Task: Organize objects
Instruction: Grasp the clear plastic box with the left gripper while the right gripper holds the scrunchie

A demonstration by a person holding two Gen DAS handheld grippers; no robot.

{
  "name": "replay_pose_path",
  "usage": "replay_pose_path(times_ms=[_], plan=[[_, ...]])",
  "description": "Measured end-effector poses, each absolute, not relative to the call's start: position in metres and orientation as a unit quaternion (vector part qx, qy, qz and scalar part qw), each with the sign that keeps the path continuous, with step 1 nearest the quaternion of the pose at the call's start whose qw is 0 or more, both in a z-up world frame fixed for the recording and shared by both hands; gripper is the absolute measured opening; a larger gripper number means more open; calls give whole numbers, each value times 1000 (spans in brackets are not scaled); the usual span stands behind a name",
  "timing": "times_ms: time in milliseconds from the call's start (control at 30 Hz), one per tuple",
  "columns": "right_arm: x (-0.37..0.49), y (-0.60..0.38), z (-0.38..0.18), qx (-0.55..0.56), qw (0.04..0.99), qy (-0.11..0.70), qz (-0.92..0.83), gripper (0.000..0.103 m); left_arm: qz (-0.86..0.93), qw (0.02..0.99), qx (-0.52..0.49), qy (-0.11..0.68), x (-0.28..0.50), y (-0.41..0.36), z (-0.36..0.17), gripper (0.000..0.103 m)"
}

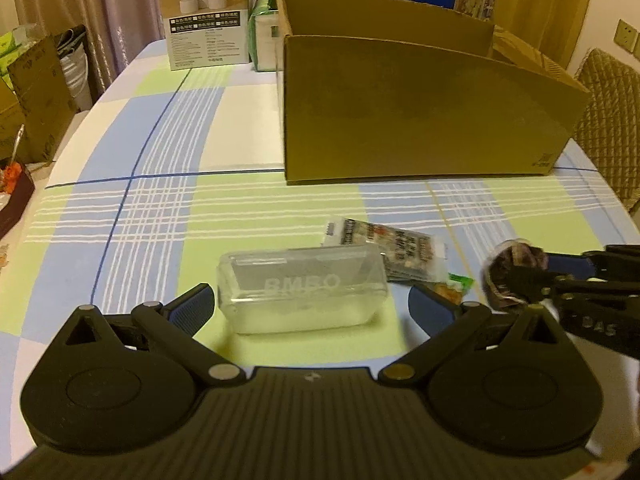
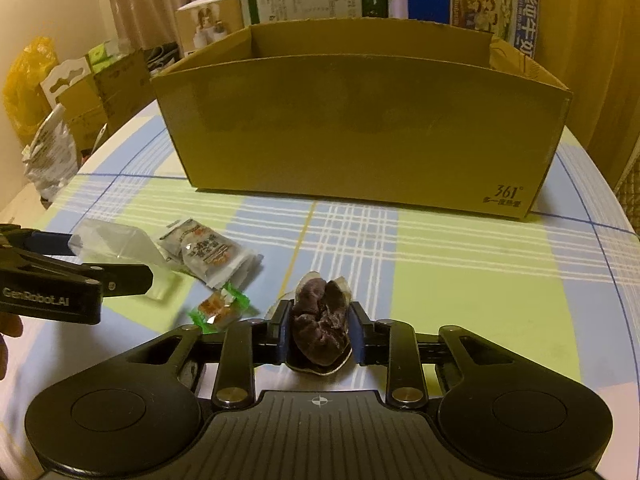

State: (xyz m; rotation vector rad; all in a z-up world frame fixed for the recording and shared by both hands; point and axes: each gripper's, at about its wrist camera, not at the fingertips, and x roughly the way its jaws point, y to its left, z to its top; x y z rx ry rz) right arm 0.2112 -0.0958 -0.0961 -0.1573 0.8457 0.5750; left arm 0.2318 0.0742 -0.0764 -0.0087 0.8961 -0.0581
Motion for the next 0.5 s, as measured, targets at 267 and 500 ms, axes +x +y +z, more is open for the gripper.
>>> replay_pose_path(times_ms=[267, 500], plan=[[213, -96, -96, -72, 869, 405, 275, 26, -24, 901, 2, 432, 239, 76, -80, 85], [211, -98, -95, -71, 871, 403, 272, 26, -20, 907, 14, 420, 234, 75, -74, 84]])
